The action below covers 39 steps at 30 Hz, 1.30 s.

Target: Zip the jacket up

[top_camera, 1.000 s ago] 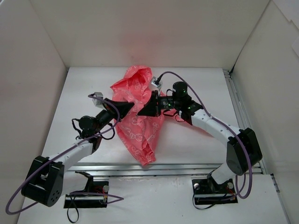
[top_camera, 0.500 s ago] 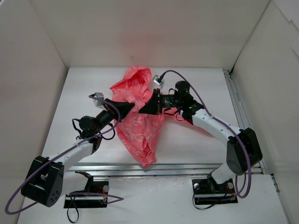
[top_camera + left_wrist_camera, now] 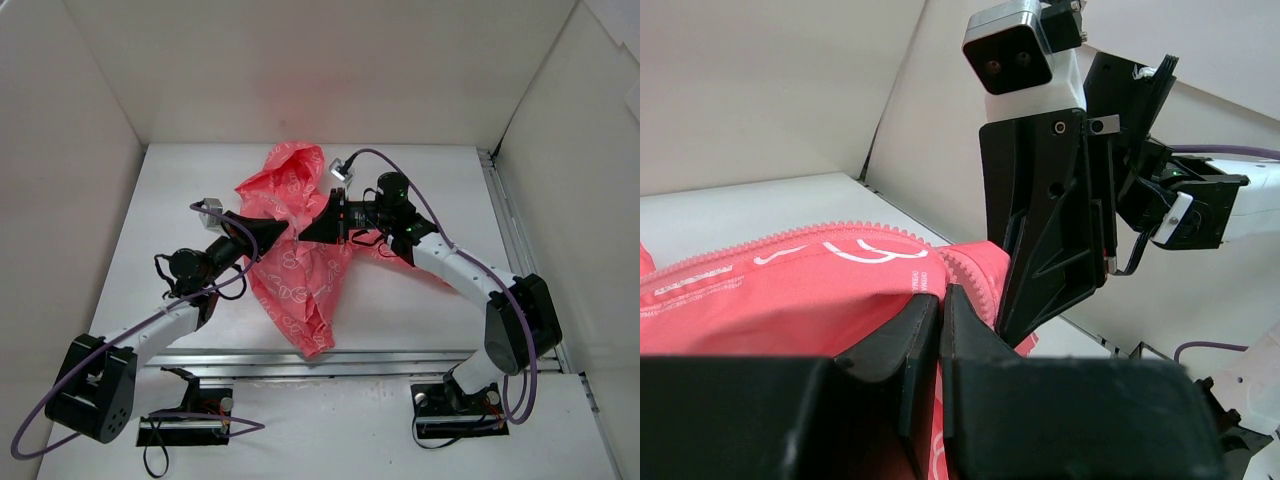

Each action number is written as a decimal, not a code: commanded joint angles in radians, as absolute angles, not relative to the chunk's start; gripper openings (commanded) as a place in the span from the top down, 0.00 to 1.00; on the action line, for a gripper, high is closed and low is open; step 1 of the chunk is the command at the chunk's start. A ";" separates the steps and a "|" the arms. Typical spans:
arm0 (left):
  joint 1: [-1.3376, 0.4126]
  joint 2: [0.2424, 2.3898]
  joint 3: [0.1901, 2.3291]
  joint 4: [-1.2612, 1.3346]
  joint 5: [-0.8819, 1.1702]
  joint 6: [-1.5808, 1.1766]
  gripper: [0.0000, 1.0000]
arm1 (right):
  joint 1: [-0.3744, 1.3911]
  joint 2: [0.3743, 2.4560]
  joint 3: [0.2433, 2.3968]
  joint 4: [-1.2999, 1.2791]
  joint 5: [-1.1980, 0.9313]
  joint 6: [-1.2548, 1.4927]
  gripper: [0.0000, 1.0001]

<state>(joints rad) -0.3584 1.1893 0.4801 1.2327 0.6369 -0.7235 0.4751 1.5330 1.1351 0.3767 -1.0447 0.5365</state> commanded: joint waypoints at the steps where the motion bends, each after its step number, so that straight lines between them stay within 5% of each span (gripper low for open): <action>1: -0.367 1.180 0.505 1.437 0.676 -0.712 1.00 | 0.466 1.516 1.147 0.512 -1.065 0.561 1.00; 39: -0.376 1.166 0.514 1.414 0.650 -0.686 1.00 | 0.502 1.506 1.121 0.526 -1.057 0.565 1.00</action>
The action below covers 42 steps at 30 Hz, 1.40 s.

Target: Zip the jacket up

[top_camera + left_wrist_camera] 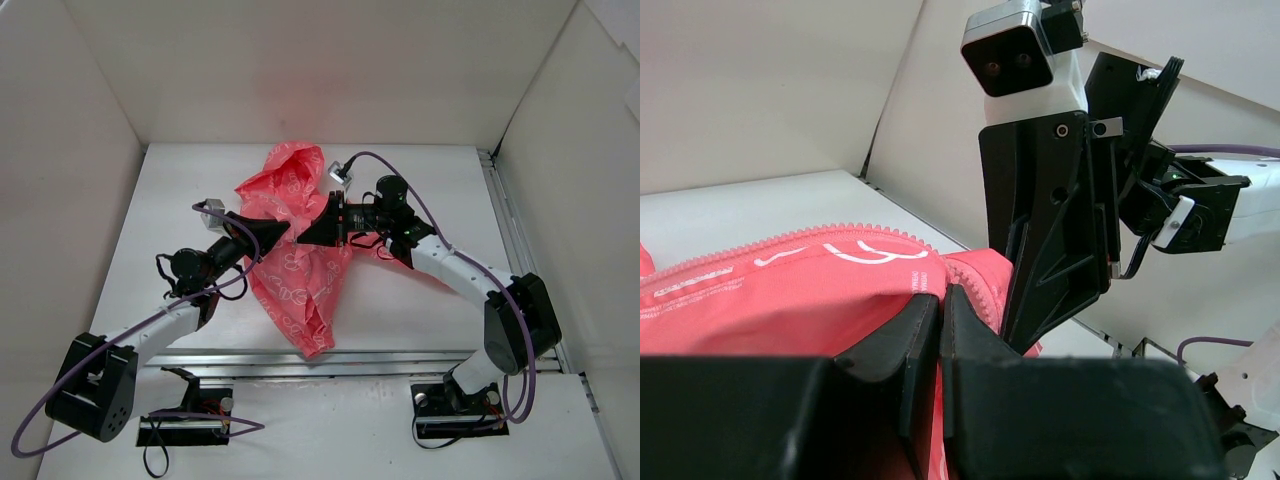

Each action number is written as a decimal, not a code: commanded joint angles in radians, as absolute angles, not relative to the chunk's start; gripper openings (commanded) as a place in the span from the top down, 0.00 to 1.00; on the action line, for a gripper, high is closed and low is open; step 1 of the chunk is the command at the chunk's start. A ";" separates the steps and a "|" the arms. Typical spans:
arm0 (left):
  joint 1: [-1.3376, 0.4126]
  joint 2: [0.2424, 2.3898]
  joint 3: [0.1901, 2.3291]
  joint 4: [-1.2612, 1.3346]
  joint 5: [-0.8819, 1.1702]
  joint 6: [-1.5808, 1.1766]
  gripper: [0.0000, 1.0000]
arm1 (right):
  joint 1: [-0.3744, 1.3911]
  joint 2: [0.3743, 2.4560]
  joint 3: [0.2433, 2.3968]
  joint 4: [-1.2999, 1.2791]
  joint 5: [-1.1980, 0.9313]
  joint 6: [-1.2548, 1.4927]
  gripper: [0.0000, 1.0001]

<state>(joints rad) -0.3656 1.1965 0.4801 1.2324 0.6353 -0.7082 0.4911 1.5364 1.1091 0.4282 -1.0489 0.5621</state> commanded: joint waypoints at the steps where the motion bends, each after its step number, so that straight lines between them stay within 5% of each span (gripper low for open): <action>1: -0.376 1.167 0.512 1.416 0.649 -0.686 1.00 | 0.502 1.505 1.120 0.526 -1.055 0.563 1.00; 42: -0.396 1.173 0.515 1.365 0.618 -0.629 1.00 | 0.502 1.456 1.126 0.545 -1.058 0.563 1.00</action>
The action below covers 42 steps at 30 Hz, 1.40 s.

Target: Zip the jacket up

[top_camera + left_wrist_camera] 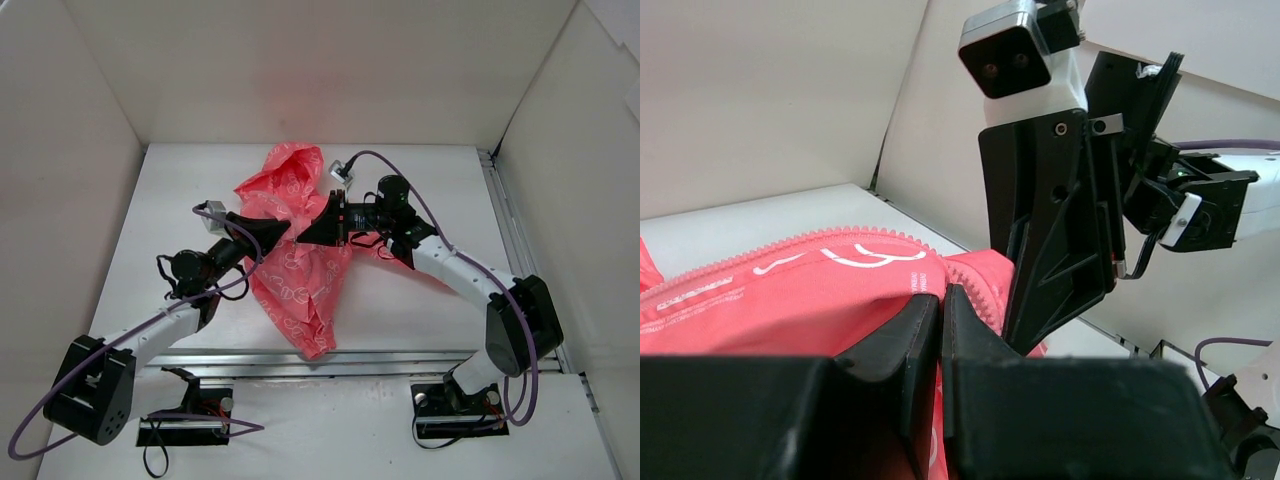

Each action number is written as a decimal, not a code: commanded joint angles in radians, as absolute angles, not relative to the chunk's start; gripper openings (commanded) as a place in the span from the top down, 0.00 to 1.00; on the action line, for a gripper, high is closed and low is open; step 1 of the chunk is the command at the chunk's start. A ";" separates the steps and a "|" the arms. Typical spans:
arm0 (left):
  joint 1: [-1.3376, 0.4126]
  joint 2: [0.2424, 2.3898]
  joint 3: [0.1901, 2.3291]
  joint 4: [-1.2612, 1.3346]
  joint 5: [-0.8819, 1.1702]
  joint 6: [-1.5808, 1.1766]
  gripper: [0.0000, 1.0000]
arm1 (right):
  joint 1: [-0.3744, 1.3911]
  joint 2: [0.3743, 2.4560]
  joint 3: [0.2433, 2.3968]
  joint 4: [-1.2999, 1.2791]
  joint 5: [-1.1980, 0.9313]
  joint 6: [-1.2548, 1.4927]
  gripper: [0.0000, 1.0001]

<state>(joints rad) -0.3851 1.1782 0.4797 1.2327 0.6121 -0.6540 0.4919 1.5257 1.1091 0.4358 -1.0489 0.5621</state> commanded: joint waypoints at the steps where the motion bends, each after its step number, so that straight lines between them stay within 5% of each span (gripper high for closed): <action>1: -0.396 1.173 0.517 1.367 0.620 -0.629 1.00 | 0.502 1.457 1.126 0.546 -1.058 0.563 1.00; 42: -0.405 1.124 0.503 1.312 0.600 -0.569 1.00 | 0.474 1.459 1.129 0.557 -1.063 0.606 1.00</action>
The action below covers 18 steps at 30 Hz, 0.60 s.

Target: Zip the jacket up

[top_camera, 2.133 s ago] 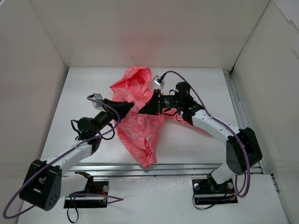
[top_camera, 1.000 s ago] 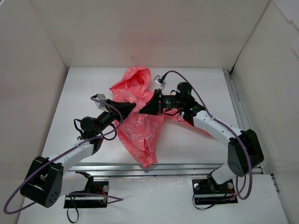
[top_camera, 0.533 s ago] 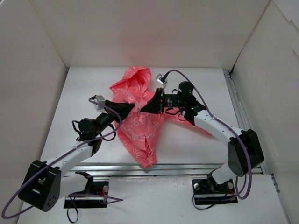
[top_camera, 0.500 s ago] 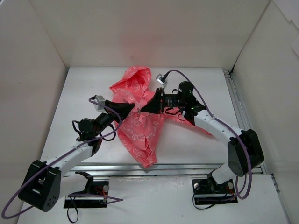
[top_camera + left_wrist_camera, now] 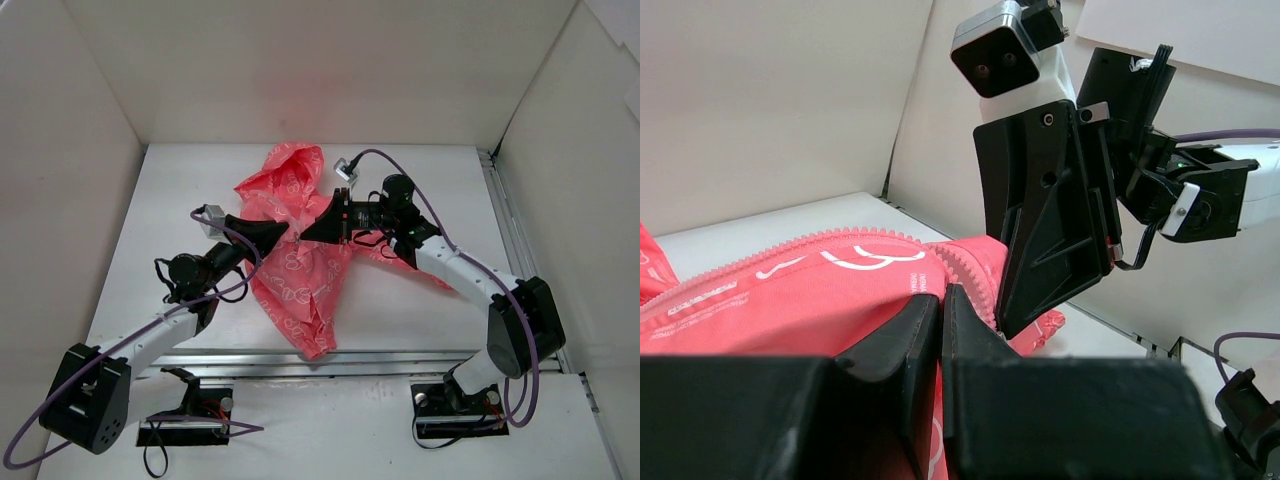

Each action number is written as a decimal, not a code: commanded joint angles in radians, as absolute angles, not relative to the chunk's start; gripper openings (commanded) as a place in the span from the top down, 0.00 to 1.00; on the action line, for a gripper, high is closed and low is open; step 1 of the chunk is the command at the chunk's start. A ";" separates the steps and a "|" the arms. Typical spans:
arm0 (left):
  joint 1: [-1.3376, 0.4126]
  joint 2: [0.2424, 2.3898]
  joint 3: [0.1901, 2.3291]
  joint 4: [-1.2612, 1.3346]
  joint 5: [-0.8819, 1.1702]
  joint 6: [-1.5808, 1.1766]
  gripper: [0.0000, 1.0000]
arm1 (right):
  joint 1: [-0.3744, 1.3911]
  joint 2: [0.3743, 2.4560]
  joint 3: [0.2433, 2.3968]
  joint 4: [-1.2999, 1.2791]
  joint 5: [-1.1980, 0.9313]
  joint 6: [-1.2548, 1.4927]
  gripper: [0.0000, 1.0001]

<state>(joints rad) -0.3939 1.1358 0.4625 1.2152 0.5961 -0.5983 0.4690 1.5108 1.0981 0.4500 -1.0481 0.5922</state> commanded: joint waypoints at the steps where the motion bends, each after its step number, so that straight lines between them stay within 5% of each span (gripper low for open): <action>1: -0.405 1.123 0.503 1.310 0.600 -0.568 1.00 | 0.472 1.465 1.131 0.557 -1.063 0.610 1.00; 18: -0.405 1.118 0.503 1.312 0.592 -0.560 1.00 | 0.509 1.463 1.131 0.560 -1.051 0.606 1.00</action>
